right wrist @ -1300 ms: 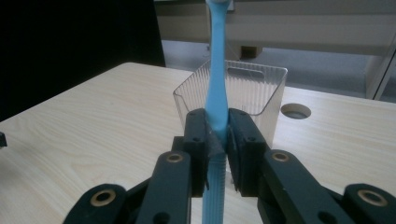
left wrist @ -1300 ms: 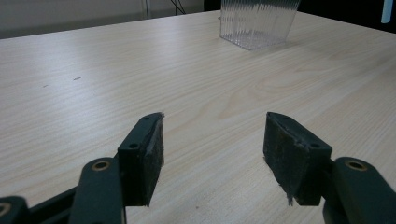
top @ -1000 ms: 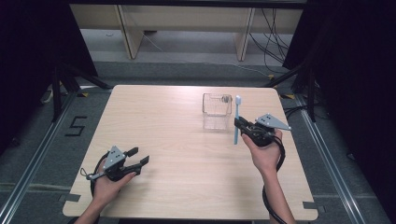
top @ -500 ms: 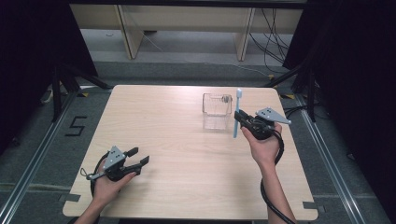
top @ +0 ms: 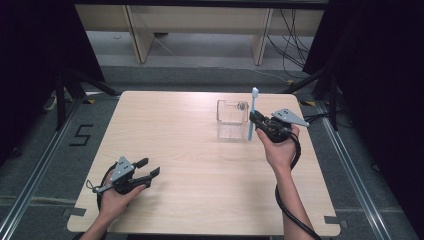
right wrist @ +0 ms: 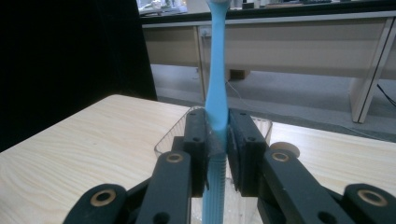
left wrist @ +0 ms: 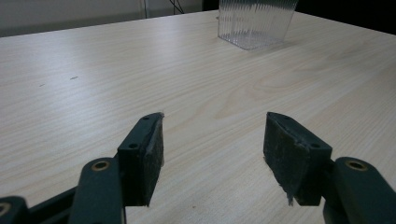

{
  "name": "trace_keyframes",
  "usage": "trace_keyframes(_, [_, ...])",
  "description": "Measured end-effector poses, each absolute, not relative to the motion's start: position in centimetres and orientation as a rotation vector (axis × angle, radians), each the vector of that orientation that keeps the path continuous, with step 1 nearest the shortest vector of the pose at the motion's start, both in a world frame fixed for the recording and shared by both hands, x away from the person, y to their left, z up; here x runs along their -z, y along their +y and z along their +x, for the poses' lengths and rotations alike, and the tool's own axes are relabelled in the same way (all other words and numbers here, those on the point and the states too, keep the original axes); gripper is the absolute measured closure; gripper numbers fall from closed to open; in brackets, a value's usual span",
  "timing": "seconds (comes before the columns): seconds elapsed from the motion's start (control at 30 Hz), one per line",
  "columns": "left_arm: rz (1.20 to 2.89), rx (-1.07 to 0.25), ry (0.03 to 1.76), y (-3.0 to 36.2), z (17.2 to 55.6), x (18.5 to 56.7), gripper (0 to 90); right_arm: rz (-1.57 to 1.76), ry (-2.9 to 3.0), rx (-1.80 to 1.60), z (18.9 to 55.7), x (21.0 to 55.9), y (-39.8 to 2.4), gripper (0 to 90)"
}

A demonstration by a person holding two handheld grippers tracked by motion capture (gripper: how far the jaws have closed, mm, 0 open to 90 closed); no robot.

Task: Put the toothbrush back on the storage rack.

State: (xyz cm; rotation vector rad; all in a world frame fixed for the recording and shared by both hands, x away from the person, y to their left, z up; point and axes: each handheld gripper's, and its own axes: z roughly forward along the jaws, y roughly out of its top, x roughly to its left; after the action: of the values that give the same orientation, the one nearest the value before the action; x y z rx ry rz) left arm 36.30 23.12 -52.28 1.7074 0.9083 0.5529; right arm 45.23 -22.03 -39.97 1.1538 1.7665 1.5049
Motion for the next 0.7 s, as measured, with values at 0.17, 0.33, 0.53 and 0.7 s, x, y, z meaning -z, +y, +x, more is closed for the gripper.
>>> trace_keyframes(0.17, [1.707,-0.552,0.907,23.1,36.3,52.3,37.9,1.171,1.737,-1.515,45.7,39.8,-22.0,78.8])
trace_keyframes(0.33, [1.707,-0.550,0.906,23.1,36.3,52.3,37.9,1.196,1.731,-1.520,46.0,39.8,-21.9,78.7])
trace_keyframes(0.53, [1.716,-0.551,0.915,23.1,36.2,52.2,37.9,1.168,1.729,-1.525,46.5,39.5,-22.0,78.7])
trace_keyframes(0.7, [1.715,-0.552,0.913,23.1,36.2,52.2,37.9,1.167,1.716,-1.523,46.7,39.3,-22.0,78.7])
